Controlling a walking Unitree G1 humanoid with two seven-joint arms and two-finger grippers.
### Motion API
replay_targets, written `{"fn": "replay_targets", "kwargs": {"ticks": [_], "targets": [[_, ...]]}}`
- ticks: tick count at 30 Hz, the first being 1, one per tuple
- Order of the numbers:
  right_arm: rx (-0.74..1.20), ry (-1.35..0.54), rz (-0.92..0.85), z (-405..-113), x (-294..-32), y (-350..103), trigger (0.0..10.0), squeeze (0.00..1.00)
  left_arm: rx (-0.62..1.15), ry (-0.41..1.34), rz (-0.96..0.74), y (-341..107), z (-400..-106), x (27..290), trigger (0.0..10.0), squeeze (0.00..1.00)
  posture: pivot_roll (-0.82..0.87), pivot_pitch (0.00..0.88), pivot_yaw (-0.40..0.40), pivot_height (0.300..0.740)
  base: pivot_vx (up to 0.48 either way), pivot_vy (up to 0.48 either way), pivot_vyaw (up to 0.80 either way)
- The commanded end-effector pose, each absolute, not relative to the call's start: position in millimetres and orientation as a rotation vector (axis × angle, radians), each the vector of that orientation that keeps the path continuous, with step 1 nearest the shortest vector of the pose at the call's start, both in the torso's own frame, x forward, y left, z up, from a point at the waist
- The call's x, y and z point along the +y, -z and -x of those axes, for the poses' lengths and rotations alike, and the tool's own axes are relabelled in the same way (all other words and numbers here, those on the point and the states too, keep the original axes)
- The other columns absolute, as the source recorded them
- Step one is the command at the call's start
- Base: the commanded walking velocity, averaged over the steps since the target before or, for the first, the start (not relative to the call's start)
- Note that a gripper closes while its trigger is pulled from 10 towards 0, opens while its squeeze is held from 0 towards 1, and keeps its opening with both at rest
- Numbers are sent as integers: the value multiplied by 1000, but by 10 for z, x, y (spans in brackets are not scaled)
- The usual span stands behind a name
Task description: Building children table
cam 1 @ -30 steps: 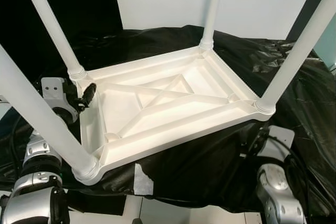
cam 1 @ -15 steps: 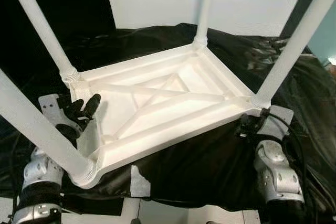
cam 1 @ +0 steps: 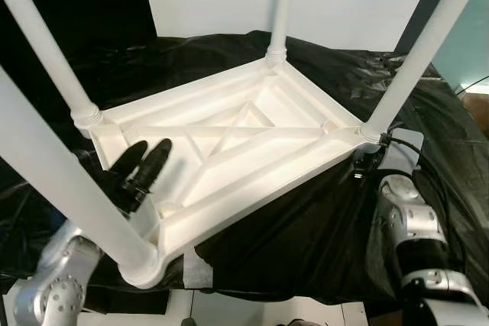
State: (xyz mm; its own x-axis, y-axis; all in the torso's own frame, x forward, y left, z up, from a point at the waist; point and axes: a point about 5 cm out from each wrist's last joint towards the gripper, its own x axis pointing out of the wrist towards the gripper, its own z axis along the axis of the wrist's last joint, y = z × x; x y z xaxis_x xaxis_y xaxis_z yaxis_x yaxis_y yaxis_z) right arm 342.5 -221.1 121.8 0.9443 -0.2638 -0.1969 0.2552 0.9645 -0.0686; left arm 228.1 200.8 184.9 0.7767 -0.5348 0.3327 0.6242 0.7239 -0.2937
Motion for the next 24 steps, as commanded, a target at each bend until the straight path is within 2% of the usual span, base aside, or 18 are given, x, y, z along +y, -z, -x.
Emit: {"fn": "replay_targets", "kwargs": {"ticks": [1,3,6,12,24], "targets": [[172,211,59,-3532,-2161,-1297,10000,0,-330,1059,390,-1924,-2051,1752,10000,0,16,61,-73,740,0,0,0],[172,211,59,-3532,-2161,-1297,10000,0,-330,1059,390,-1924,-2051,1752,10000,0,16,61,-73,740,0,0,0],[178,93,63,-3708,-2025,-1344,10000,0,-322,1073,428,-1962,-1934,1572,10000,0,38,59,-78,740,0,0,0],[204,7,70,-3815,-1890,-1347,10000,0,-294,1093,440,-1953,-1867,1445,10000,0,48,60,-82,740,0,0,0],[270,-146,132,-3896,-1657,-1272,10000,0,-292,1146,444,-2073,-1812,1169,10000,0,66,60,-59,740,0,0,0]]}}
